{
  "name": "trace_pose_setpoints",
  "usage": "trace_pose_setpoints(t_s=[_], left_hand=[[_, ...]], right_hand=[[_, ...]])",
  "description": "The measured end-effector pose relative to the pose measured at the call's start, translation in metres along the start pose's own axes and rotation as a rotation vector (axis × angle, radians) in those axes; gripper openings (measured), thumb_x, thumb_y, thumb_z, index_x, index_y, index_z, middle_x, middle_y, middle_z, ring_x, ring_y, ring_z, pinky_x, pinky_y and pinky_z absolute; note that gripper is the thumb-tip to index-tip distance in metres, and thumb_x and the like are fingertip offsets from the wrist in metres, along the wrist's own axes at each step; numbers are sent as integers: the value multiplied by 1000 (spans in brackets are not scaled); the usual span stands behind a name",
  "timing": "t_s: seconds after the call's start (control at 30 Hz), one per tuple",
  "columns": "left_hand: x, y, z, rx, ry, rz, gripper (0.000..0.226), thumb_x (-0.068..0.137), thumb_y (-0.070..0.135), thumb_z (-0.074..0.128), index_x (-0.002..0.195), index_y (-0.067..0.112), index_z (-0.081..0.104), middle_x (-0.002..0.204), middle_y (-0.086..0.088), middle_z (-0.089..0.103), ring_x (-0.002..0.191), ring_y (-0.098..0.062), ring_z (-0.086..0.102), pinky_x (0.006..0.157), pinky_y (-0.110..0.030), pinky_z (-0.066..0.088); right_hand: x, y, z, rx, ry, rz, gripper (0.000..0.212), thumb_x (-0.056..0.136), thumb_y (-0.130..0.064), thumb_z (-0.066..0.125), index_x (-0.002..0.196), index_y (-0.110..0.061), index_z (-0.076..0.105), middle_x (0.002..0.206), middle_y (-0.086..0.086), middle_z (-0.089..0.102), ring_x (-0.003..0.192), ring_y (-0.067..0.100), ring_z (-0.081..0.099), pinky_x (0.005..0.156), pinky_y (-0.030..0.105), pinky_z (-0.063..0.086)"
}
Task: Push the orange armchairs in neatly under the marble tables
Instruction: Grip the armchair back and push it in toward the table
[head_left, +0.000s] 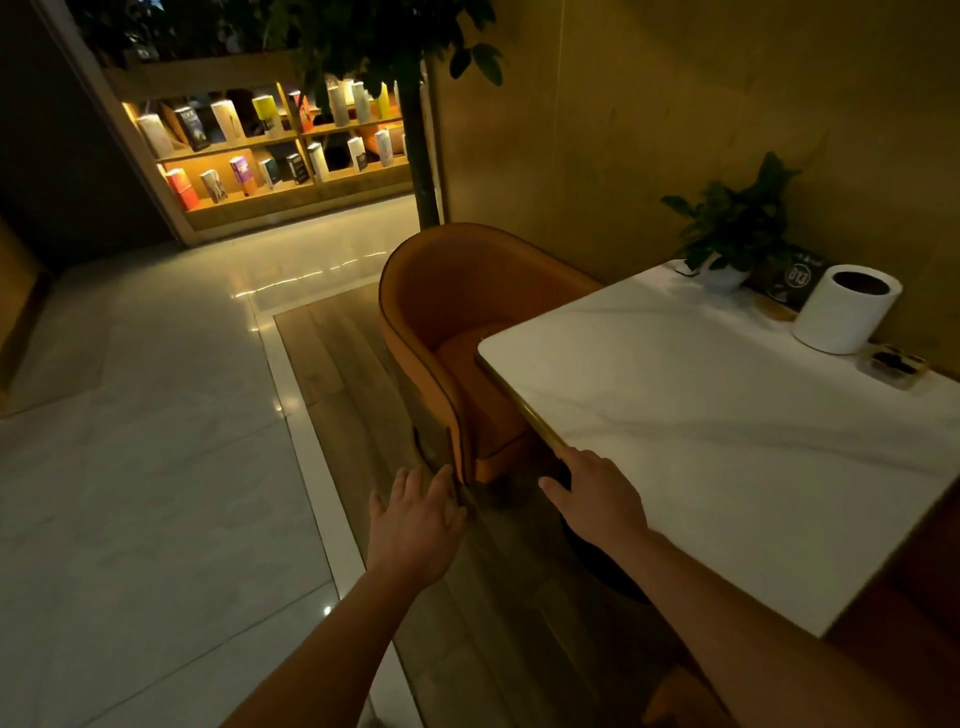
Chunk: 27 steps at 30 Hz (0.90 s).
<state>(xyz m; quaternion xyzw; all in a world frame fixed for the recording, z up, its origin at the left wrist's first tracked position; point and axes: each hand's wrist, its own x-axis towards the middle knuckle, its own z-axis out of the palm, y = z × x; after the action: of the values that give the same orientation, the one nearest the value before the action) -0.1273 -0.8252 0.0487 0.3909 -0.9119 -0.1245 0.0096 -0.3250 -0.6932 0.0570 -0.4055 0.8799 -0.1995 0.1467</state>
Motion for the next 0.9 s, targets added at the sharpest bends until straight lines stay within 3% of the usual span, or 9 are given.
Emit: trace_pose_setpoints(t_s=[0.4, 0.9], left_hand=[[193, -156, -61, 27, -65, 189, 61, 100, 54, 35, 154, 32, 18, 159, -5, 26, 151, -26, 13, 119, -61, 13], [467, -212, -63, 143, -205, 298, 65, 100, 56, 33, 157, 31, 12, 165, -6, 15, 153, -27, 8, 120, -61, 10]], right_hand=[[161, -141, 63, 38, 44, 176, 59, 97, -51, 48, 147, -21, 38, 150, 2, 44, 136, 22, 42, 107, 38, 42], [410, -181, 126, 116, 14, 271, 57, 97, -50, 48, 146, -21, 39, 145, 2, 48, 134, 20, 43, 104, 35, 42]])
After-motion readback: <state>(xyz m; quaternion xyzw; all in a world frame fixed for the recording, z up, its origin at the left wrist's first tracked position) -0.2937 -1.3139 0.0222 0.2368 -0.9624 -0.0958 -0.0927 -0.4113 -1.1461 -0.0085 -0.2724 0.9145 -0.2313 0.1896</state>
